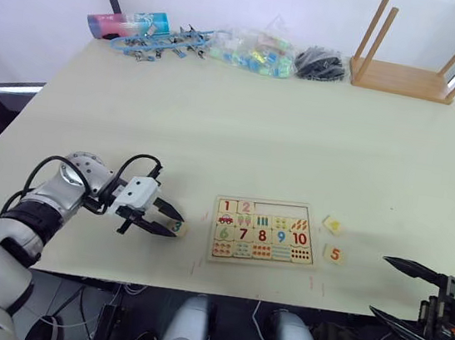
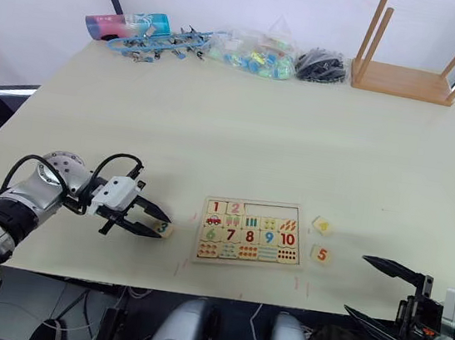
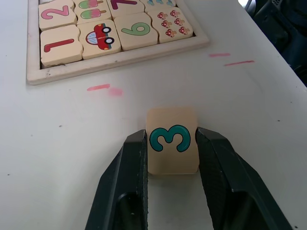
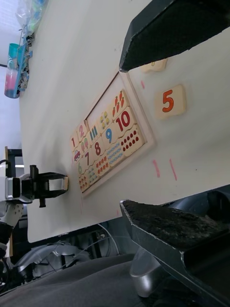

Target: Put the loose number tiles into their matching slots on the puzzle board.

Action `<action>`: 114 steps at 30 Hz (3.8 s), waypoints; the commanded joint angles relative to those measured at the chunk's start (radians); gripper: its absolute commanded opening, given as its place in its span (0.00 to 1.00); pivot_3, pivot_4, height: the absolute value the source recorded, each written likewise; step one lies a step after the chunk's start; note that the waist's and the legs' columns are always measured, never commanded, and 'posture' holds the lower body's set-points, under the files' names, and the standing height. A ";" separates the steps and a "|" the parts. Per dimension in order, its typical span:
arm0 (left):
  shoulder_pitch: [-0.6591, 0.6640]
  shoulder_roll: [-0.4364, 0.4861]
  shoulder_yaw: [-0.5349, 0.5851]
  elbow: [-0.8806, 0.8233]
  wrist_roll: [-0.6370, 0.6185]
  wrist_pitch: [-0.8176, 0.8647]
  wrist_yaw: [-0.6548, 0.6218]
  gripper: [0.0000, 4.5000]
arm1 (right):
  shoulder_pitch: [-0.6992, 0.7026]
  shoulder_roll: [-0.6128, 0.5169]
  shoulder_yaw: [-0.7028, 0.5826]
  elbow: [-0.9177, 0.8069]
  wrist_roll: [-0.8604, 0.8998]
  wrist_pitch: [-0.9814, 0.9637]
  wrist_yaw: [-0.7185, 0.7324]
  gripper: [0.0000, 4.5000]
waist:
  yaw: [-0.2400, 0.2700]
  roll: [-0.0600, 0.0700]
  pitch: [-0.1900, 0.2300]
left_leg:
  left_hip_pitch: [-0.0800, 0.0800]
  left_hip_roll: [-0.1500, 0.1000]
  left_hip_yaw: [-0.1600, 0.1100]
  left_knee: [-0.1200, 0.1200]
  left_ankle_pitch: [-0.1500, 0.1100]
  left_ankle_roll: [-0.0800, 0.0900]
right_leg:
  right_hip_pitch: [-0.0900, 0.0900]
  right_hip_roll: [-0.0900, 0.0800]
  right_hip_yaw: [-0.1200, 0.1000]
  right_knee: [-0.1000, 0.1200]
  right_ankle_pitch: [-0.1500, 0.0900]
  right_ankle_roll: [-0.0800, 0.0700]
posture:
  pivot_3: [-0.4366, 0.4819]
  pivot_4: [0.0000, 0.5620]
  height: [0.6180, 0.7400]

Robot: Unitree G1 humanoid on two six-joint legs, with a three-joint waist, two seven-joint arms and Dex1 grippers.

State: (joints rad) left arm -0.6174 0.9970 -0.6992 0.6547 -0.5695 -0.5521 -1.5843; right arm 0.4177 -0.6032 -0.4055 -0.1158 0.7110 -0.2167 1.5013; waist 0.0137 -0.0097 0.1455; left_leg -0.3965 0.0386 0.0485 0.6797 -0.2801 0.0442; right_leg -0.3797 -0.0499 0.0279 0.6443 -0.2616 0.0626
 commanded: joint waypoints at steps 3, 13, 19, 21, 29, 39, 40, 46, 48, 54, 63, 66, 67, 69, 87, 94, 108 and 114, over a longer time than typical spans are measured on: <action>0.031 0.031 -0.006 -0.034 -0.026 0.031 -0.030 0.22 | 0.000 0.001 -0.017 -0.003 0.009 -0.013 0.003 1.00 | 0.000 0.000 0.000 | 0.000 0.000 0.000 0.000 0.000 0.000 | 0.000 0.000 0.000 0.000 0.000 0.000 | 0.48 0.27 0.98; 0.077 0.057 0.246 -0.277 -0.118 0.352 -0.030 0.22 | -0.004 0.017 -0.017 0.003 0.002 -0.027 -0.011 1.00 | 0.002 0.000 0.000 | -0.001 0.000 -0.001 0.001 0.000 0.000 | 0.000 0.000 0.000 0.000 0.000 0.000 | 0.48 0.27 0.98; 0.094 0.029 0.356 -0.443 -0.060 0.515 0.062 0.22 | -0.014 0.041 -0.007 -0.007 -0.004 -0.029 -0.035 1.00 | 0.001 0.000 0.000 | -0.001 0.000 0.000 0.001 0.000 0.000 | 0.000 0.000 0.000 0.000 0.000 0.000 | 0.48 0.27 0.98; 0.078 0.001 0.371 -0.537 -0.043 0.615 0.137 0.22 | -0.015 0.050 -0.011 -0.012 -0.004 -0.031 -0.050 1.00 | 0.003 0.000 0.000 | -0.001 0.000 0.000 0.001 0.000 0.000 | 0.000 0.000 0.000 0.000 0.000 0.000 | 0.48 0.27 0.98; 0.040 -0.129 0.387 -0.720 0.078 0.831 0.324 0.22 | -0.006 0.061 -0.026 -0.026 0.000 -0.040 -0.086 1.00 | 0.000 0.000 0.000 | -0.001 -0.001 -0.001 0.002 0.000 0.000 | 0.000 0.002 0.000 0.000 0.000 0.001 | 0.48 0.27 0.98; -0.055 -0.298 0.302 -0.719 0.279 0.921 0.400 0.22 | 0.026 0.073 -0.028 -0.070 -0.004 -0.049 -0.137 1.00 | 0.002 0.000 0.001 | -0.001 -0.002 -0.001 0.003 0.000 0.000 | 0.001 0.002 0.001 0.000 0.000 0.001 | 0.48 0.27 0.98; -0.066 -0.310 0.287 -0.711 0.307 0.922 0.401 0.22 | 0.029 0.075 -0.028 -0.075 -0.005 -0.050 -0.141 1.00 | 0.002 0.000 0.001 | -0.001 -0.002 -0.001 0.003 0.000 0.000 | 0.001 0.002 0.001 0.000 0.000 0.001 | 0.48 0.27 0.98; -0.108 -0.363 0.222 -0.667 0.438 0.894 0.393 0.22 | 0.049 0.082 -0.025 -0.100 -0.010 -0.054 -0.165 1.00 | 0.002 0.000 0.000 | -0.001 -0.002 -0.001 0.003 0.000 0.000 | 0.000 0.003 0.001 0.000 0.000 0.001 | 0.48 0.27 0.98; -0.118 -0.379 0.213 -0.652 0.463 0.894 0.389 0.22 | 0.051 0.082 -0.025 -0.105 -0.010 -0.055 -0.172 1.00 | 0.001 0.000 0.000 | -0.001 -0.002 -0.001 0.003 0.000 0.000 | 0.000 0.003 0.002 0.000 0.000 0.001 | 0.48 0.27 0.98; -0.159 -0.437 0.185 -0.610 0.519 0.938 0.378 0.22 | 0.064 0.089 -0.023 -0.118 -0.014 -0.063 -0.190 1.00 | 0.003 0.000 0.001 | -0.002 -0.002 -0.001 0.003 0.000 0.000 | 0.000 0.003 0.002 0.000 -0.001 0.001 | 0.48 0.27 0.98; -0.191 -0.477 0.181 -0.581 0.542 0.984 0.343 0.22 | 0.067 0.094 -0.015 -0.124 -0.019 -0.068 -0.204 1.00 | 0.001 0.000 0.001 | -0.002 -0.002 -0.001 0.003 0.000 0.000 | 0.000 0.003 0.002 0.000 -0.001 0.001 | 0.48 0.27 0.98; -0.189 -0.485 0.182 -0.580 0.550 0.990 0.339 0.22 | 0.065 0.093 -0.014 -0.124 -0.018 -0.067 -0.204 1.00 | 0.001 0.000 0.001 | -0.002 -0.002 -0.001 0.003 0.000 0.000 | 0.000 0.003 0.002 0.000 -0.001 0.001 | 0.48 0.27 0.98; -0.188 -0.488 0.182 -0.580 0.552 0.993 0.339 0.22 | 0.065 0.092 -0.014 -0.123 -0.017 -0.067 -0.203 1.00 | 0.001 0.000 0.001 | -0.002 -0.002 -0.001 0.003 0.000 0.000 | 0.000 0.003 0.002 0.000 -0.001 0.001 | 0.48 0.27 0.98; -0.188 -0.491 0.181 -0.580 0.558 0.997 0.338 0.22 | 0.062 0.090 -0.014 -0.121 -0.017 -0.066 -0.203 1.00 | 0.001 0.000 0.001 | -0.002 -0.002 -0.001 0.003 0.000 0.000 | 0.000 0.003 0.002 0.000 -0.001 0.001 | 0.48 0.27 0.98; -0.177 -0.500 0.181 -0.590 0.590 1.036 0.334 0.22 | 0.046 0.089 -0.004 -0.113 -0.024 -0.065 -0.199 1.00 | 0.001 0.000 0.001 | -0.002 -0.002 -0.001 0.003 0.000 0.000 | 0.000 0.003 0.002 0.000 0.000 0.001 | 0.48 0.27 0.98; -0.170 -0.500 0.175 -0.582 0.596 1.024 0.331 0.22 | 0.049 0.091 -0.005 -0.104 -0.027 -0.070 -0.192 1.00 | 0.001 0.000 0.001 | -0.002 -0.002 -0.001 0.003 0.000 0.000 | 0.000 0.003 0.002 0.000 -0.001 0.001 | 0.48 0.27 0.98; -0.164 -0.509 0.174 -0.538 0.617 0.983 0.325 0.22 | 0.052 0.095 -0.007 -0.088 -0.031 -0.086 -0.185 1.00 | 0.001 0.000 0.001 | -0.002 -0.002 -0.001 0.003 0.000 0.000 | 0.000 0.003 0.002 0.000 -0.001 0.001 | 0.48 0.27 0.98; -0.160 -0.508 0.175 -0.545 0.620 0.981 0.320 0.22 | 0.054 0.098 -0.007 -0.078 -0.031 -0.095 -0.178 1.00 | 0.001 0.000 0.001 | -0.002 -0.002 -0.001 0.003 0.000 0.000 | 0.000 0.003 0.002 0.000 -0.001 0.001 | 0.48 0.27 0.98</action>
State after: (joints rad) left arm -0.7781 0.4895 -0.5244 0.1294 0.0501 0.4430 -1.2618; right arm 0.4652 -0.5065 -0.4041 -0.1812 0.6705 -0.2902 1.3200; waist 0.0149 -0.0095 0.1460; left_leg -0.3982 0.0364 0.0475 0.6828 -0.2800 0.0441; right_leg -0.3793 -0.0470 0.0302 0.6445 -0.2621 0.0634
